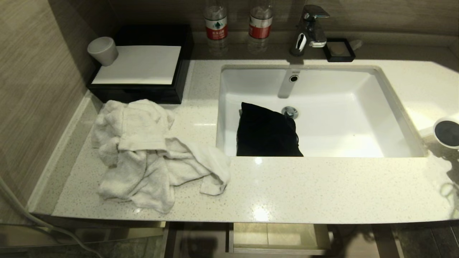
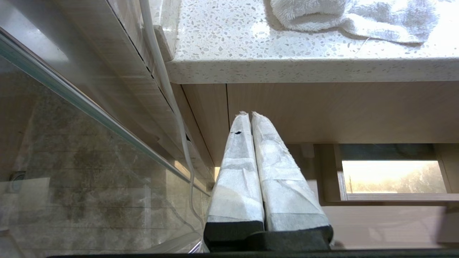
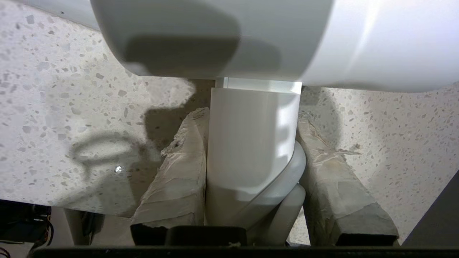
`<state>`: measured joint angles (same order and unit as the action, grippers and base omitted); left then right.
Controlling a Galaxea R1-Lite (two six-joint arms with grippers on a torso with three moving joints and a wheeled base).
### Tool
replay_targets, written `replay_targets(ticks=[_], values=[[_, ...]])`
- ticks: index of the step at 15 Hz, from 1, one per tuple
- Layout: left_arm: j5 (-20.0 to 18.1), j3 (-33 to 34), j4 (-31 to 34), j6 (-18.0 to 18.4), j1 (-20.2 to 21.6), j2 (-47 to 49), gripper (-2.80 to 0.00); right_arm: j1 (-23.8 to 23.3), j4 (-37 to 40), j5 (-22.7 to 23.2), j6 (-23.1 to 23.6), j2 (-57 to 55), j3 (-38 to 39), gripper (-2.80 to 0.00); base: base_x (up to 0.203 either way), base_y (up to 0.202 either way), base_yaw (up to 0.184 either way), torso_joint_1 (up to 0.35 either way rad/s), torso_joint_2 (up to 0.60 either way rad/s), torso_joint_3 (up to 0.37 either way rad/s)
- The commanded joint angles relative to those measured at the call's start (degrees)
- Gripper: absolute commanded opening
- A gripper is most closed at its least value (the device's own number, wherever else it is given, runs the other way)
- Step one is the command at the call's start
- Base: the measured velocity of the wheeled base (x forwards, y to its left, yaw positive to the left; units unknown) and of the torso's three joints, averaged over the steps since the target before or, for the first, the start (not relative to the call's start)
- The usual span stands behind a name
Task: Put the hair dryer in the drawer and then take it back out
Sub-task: Pick up the hairdryer
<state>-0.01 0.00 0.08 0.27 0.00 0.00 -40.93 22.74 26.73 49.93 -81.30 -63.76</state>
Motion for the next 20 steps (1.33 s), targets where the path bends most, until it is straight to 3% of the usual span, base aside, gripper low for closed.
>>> replay_targets(ticks=[1, 5, 15, 20], values=[[0.01, 0.09, 0.01, 0.00, 0.00, 0.00, -2.80, 0.88, 0.12, 0.02, -0.82, 2.86, 1.12, -2.80, 0.000, 0.000, 0.000, -0.031, 0.09, -0.002], [0.01, 0.04, 0.01, 0.00, 0.00, 0.00, -2.80, 1.21, 1.53, -1.08, -1.39, 5.72, 2.50, -2.80, 0.000, 0.000, 0.000, -0.306, 0.26, -0.040], [0.01, 0.00, 0.01, 0.00, 0.00, 0.00, -2.80, 1.21, 1.20, -1.00, -8.82, 19.65, 13.59, -2.80, 0.000, 0.000, 0.000, -0.359, 0.23, -0.128], [0.01, 0.02, 0.01, 0.00, 0.00, 0.00, -2.80, 1.47, 1.00, -0.82, -9.15, 21.36, 15.33, -2.80, 0.000, 0.000, 0.000, -0.328, 0.13, -0.192]])
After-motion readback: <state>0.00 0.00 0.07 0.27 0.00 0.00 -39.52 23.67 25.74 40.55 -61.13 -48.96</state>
